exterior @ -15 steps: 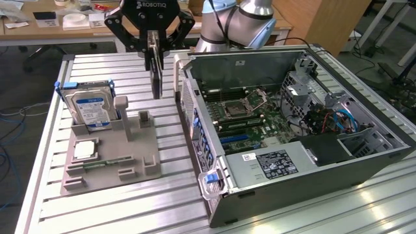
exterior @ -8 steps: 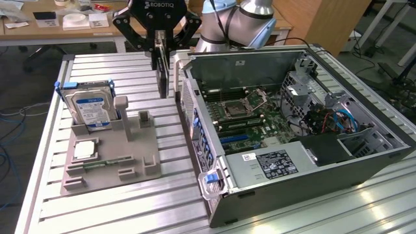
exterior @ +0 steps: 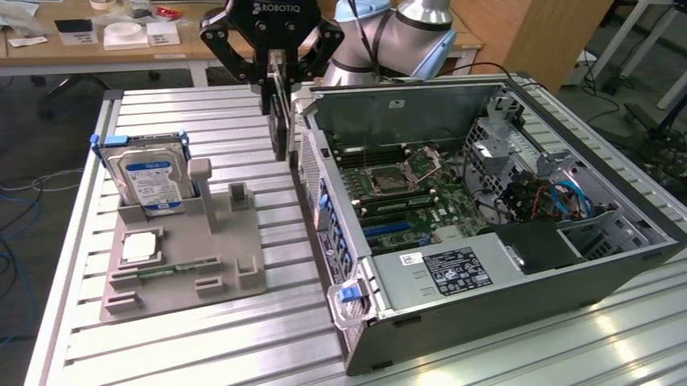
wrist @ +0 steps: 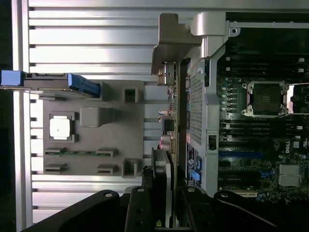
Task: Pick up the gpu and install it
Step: 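Pick up the gpu and move the gpu toward the slot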
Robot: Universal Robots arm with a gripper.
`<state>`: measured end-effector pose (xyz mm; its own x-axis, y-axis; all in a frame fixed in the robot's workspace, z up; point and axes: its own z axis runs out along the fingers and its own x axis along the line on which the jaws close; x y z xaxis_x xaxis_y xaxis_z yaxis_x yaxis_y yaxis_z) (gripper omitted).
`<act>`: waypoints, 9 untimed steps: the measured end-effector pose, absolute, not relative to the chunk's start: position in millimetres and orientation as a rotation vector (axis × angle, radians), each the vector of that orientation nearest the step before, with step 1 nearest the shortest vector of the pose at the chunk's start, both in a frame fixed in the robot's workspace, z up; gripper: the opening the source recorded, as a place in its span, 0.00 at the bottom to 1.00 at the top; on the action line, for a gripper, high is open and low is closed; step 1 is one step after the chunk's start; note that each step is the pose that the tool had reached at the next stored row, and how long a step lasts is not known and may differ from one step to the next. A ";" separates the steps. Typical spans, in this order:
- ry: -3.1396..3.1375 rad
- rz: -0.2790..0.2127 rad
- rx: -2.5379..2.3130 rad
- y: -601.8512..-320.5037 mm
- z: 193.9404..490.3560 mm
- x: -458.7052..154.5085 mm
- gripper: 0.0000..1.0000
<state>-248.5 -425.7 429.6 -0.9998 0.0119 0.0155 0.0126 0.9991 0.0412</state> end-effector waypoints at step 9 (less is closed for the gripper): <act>-3.126 -0.065 -0.019 -425.8 429.6 -235.3 0.27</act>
